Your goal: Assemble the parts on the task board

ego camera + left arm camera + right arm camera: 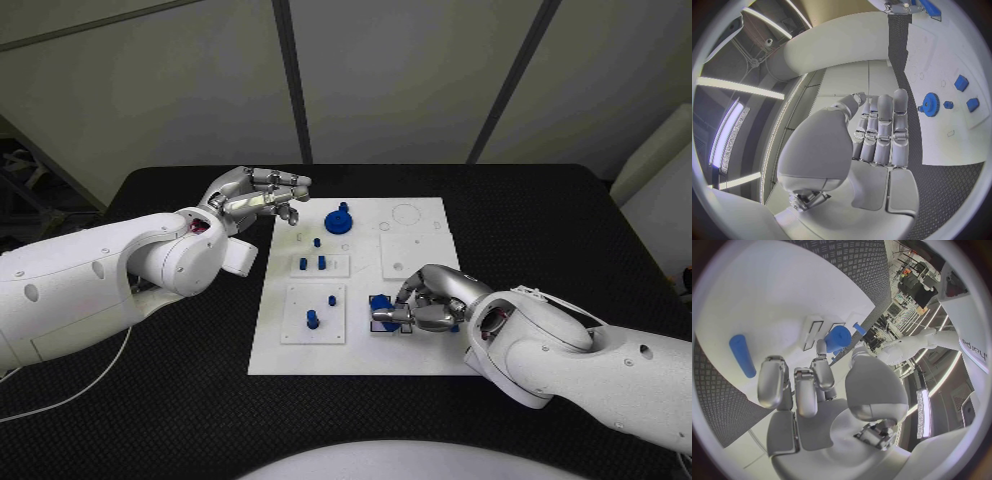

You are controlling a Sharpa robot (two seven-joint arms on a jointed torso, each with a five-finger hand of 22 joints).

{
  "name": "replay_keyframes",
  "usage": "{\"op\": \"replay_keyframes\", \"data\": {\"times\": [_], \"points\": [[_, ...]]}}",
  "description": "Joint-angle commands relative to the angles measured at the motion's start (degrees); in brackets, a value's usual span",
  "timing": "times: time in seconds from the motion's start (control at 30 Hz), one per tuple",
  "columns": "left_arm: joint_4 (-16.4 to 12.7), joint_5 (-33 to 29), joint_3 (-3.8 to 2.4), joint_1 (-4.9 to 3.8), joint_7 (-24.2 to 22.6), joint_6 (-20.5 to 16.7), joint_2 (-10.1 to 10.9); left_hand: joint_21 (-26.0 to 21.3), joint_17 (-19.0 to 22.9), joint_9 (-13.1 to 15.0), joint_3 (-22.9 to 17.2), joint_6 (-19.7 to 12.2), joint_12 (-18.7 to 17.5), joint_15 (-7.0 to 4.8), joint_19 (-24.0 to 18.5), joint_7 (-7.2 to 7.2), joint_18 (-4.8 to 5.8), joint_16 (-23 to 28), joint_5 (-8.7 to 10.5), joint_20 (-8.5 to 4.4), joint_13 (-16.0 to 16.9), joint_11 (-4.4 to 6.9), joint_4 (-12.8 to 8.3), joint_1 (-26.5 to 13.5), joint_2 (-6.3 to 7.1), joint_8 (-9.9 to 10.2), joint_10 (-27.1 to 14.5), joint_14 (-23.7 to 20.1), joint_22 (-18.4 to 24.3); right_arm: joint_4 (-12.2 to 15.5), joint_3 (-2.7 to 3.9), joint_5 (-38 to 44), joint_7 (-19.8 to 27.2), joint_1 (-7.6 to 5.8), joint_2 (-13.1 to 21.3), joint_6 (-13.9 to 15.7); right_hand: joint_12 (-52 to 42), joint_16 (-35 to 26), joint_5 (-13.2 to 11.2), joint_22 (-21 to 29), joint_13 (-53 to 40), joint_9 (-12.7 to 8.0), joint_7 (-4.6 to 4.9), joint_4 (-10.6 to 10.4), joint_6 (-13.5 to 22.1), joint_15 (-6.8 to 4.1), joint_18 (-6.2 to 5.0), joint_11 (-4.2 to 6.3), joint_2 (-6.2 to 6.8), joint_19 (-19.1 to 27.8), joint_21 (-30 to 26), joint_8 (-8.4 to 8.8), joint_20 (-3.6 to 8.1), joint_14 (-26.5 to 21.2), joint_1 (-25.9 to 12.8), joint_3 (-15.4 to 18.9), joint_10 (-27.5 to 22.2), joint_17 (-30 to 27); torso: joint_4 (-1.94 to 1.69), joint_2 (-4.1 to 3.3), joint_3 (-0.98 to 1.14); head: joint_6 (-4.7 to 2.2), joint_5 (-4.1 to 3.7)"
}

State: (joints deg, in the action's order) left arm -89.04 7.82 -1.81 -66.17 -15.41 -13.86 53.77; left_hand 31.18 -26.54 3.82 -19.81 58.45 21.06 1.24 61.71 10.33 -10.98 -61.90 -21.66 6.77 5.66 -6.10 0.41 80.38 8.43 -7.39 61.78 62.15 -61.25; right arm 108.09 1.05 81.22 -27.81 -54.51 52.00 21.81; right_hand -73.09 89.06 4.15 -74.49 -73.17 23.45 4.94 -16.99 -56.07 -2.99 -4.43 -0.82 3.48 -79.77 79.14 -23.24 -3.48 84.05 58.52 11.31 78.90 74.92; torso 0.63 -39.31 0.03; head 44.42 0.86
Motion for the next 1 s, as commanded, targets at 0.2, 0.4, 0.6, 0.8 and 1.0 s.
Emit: {"op": "replay_keyframes", "data": {"times": [0.2, 0.4, 0.6, 0.8, 1.0], "points": [[-0.09, -0.05, -0.02, -0.04, -0.09, 0.61, 0.04, -0.3, 0.12, 0.02, 0.29, -0.32, 0.36, 0.44, 0.08, 0.01, 0.55, 0.22, 0.28, 0.52, 0.11, 0.08, 0.06, -0.43, -0.2, 0.01, -0.35, -0.14, 0.13, 1.24, 0.01, 1.2, 1.47, -0.07, 1.0, 0.74, -0.62, 0.15, 1.85, -0.39, -0.71, 0.59, -0.57, 0.15, -0.8, -0.22, 0.82, 0.53, -0.43, -0.22, 0.23, -0.72, 0.11, 5.53, -0.57, -1.1, 0.56, 13.12, 0.03, 0.01, -0.01, -0.04, 0.0], [-0.08, -0.05, -0.02, -0.02, -0.08, 0.59, 0.08, -0.3, 0.12, 0.02, 0.29, -0.32, 0.36, 0.44, 0.08, 0.01, 0.55, 0.22, 0.28, 0.52, 0.11, 0.08, 0.06, -0.43, -0.2, 0.01, -0.35, -0.14, 0.13, 2.03, 0.0, 1.32, 2.13, -0.06, 1.57, -0.3, -1.24, 0.24, 3.96, -0.79, -1.47, 1.07, -0.83, 0.22, -1.19, -0.43, 0.91, 0.79, -1.16, -0.49, 0.48, -1.07, 0.32, 5.58, -0.07, -1.46, 1.16, 13.32, 0.01, 0.02, -0.03, -0.04, -0.02], [-0.11, -0.05, -0.01, -0.01, -0.09, 0.57, 0.17, -0.3, 0.12, 0.02, 0.29, -0.32, 0.36, 0.44, 0.08, 0.01, 0.55, 0.22, 0.28, 0.52, 0.11, 0.08, 0.06, -0.43, -0.2, 0.01, -0.35, -0.14, 0.13, 2.07, 0.0, 1.5, 2.46, -0.06, 1.95, -1.92, -1.25, 0.25, 6.62, -0.86, -1.72, 1.55, -0.98, 0.85, -1.18, -0.58, 0.92, 0.92, -1.72, -0.53, 0.49, -1.17, 0.49, 5.58, 3.6, -1.89, 1.33, 13.35, -0.07, 0.01, -0.05, -0.01, -0.08], [-0.13, -0.05, -0.01, -0.01, -0.06, 0.53, 0.3, -0.3, 0.12, 0.02, 0.29, -0.32, 0.36, 0.44, 0.08, 0.01, 0.55, 0.22, 0.28, 0.52, 0.11, 0.08, 0.06, -0.43, -0.2, 0.01, -0.36, -0.14, 0.13, 1.8, 0.0, 2.43, 2.28, -0.06, 1.86, -2.39, -1.32, 0.27, 7.29, -1.03, -2.12, 2.14, -1.16, 2.13, -1.37, -0.74, 0.95, 1.11, -2.88, -0.6, 0.52, -1.35, 0.64, 5.6, 10.51, -2.55, 1.59, 13.43, 0.03, -0.02, -0.05, -0.06, -0.12], [-0.17, -0.05, -0.01, 0.0, -0.05, 0.59, 0.23, -0.35, 0.14, 0.02, 0.29, -0.34, 0.4, 0.44, 0.09, 0.02, 0.55, 0.23, 0.27, 0.53, 0.12, 0.07, 0.08, -0.44, -0.26, 0.0, -0.4, -0.16, 0.16, 0.8, 0.0, 3.04, 1.54, -0.06, 1.01, -2.44, -1.61, 0.26, 8.75, -1.16, -2.53, 2.52, -1.42, 2.41, -1.88, -0.91, 0.97, 1.33, -4.37, -0.68, 0.58, -1.7, 0.77, 5.59, 12.76, -2.91, 1.92, 13.41, -0.08, -0.03, -0.06, -0.01, -0.23]]}}
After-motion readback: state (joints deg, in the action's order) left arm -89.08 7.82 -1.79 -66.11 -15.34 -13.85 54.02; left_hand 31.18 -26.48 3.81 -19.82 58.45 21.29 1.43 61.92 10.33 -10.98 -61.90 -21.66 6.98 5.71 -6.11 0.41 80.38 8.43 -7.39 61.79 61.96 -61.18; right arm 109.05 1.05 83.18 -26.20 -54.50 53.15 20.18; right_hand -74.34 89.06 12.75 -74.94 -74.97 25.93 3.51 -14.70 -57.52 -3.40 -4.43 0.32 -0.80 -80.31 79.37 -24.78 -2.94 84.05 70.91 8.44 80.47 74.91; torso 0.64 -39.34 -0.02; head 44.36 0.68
